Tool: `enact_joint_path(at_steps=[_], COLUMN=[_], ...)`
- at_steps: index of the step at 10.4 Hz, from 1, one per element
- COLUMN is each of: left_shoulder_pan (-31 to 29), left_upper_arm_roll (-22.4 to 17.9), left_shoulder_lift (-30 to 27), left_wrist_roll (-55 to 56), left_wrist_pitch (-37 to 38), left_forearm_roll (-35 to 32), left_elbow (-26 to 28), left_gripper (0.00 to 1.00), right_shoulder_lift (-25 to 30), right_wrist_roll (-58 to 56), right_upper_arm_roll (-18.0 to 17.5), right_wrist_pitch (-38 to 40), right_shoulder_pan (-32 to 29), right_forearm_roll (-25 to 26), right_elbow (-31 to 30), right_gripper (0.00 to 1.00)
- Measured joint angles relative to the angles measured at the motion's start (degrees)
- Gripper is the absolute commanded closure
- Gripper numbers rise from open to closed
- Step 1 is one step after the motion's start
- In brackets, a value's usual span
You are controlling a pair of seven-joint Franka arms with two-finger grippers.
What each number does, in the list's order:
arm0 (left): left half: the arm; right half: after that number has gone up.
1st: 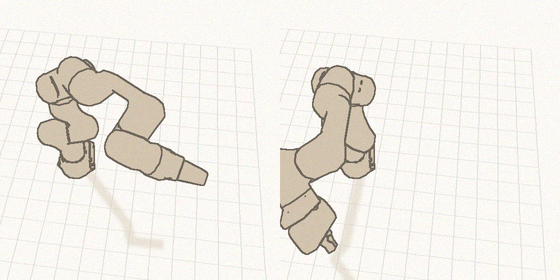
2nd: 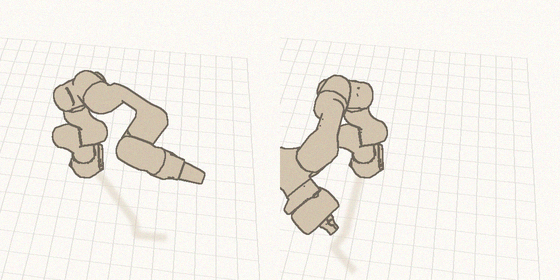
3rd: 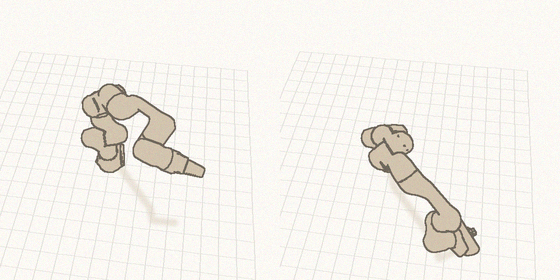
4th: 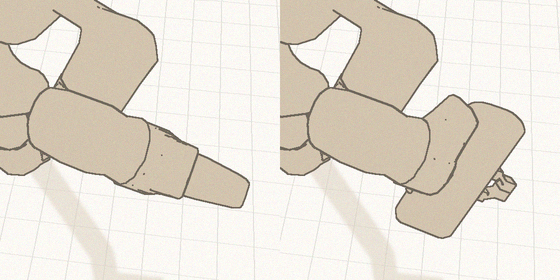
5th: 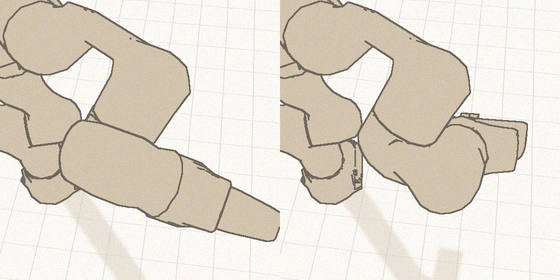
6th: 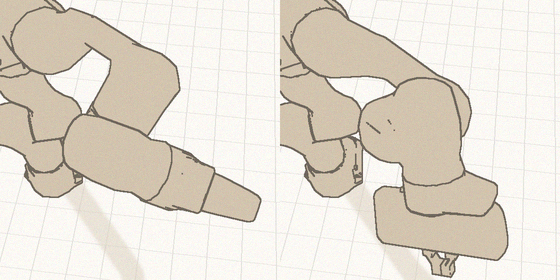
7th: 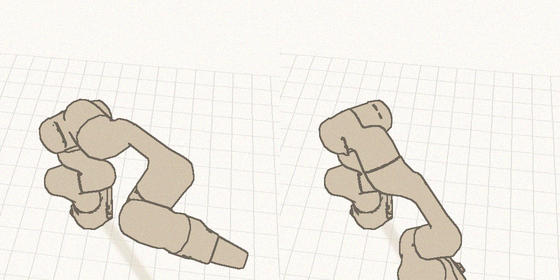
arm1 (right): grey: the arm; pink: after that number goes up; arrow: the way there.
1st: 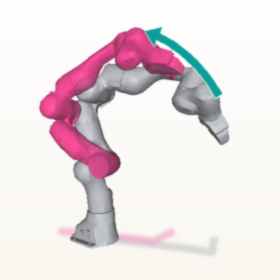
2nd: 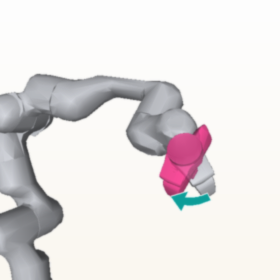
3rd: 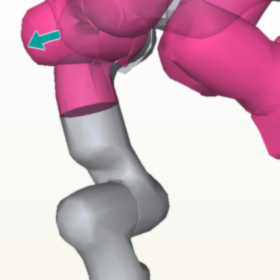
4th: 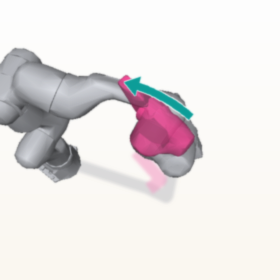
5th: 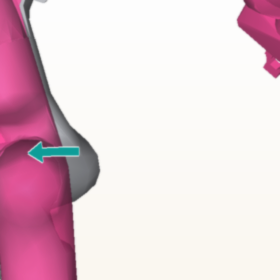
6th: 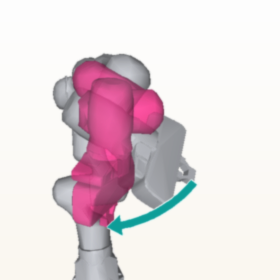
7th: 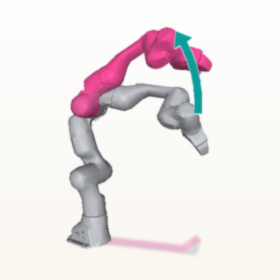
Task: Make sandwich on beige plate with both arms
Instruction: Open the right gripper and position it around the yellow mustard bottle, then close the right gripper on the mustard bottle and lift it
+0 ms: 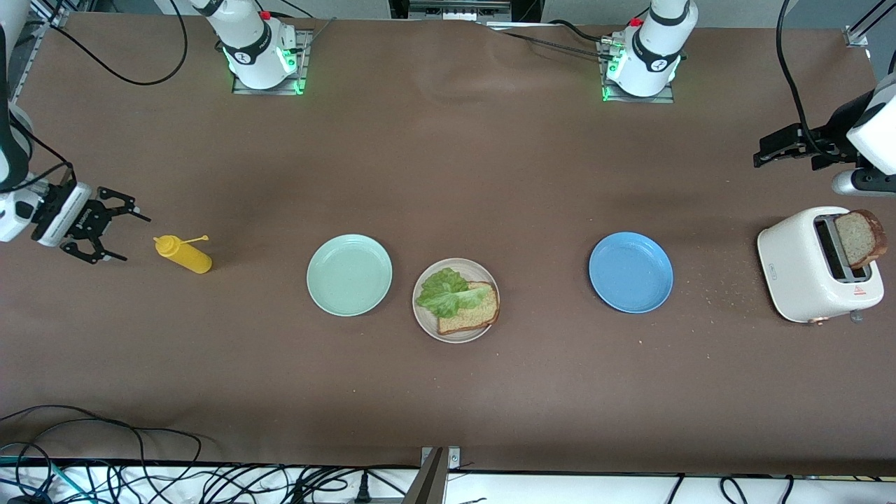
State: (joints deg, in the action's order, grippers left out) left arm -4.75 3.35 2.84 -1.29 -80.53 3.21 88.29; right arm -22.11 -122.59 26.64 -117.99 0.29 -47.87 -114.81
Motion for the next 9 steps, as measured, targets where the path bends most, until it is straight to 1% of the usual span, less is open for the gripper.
enact_joint_path(at_steps=[2,6,9], left_shoulder_pan=[0.0,0.0,-0.01], left_upper_arm_roll=[-0.01,-0.01,-0.01], left_shoulder_lift=[0.01,0.01,0.01], left_wrist_roll=[0.0,0.0,0.0], left_wrist_pitch=[0.0,0.0,0.0], left_forearm_roll=[-0.01,-0.01,-0.01], left_elbow=[-0.02,-0.04,-0.04], left_gripper=[0.0,0.0,0.0], right_shoulder_lift=[-2.5,-6.75,-8.08], right_wrist_roll=[-2.69,-8.39,-9.02], right_upper_arm_roll=[-0.28,-0.8,-1.25], right_wrist_pitch=[-0.02,0.07,0.2], right_shoulder_pan=[0.05,0.14,0.54], right_forearm_roll=[-3.01,-9.89,-12.57], right_elbow=[1.22,1.69,1.8], right_gripper=[0.0,0.0,0.0])
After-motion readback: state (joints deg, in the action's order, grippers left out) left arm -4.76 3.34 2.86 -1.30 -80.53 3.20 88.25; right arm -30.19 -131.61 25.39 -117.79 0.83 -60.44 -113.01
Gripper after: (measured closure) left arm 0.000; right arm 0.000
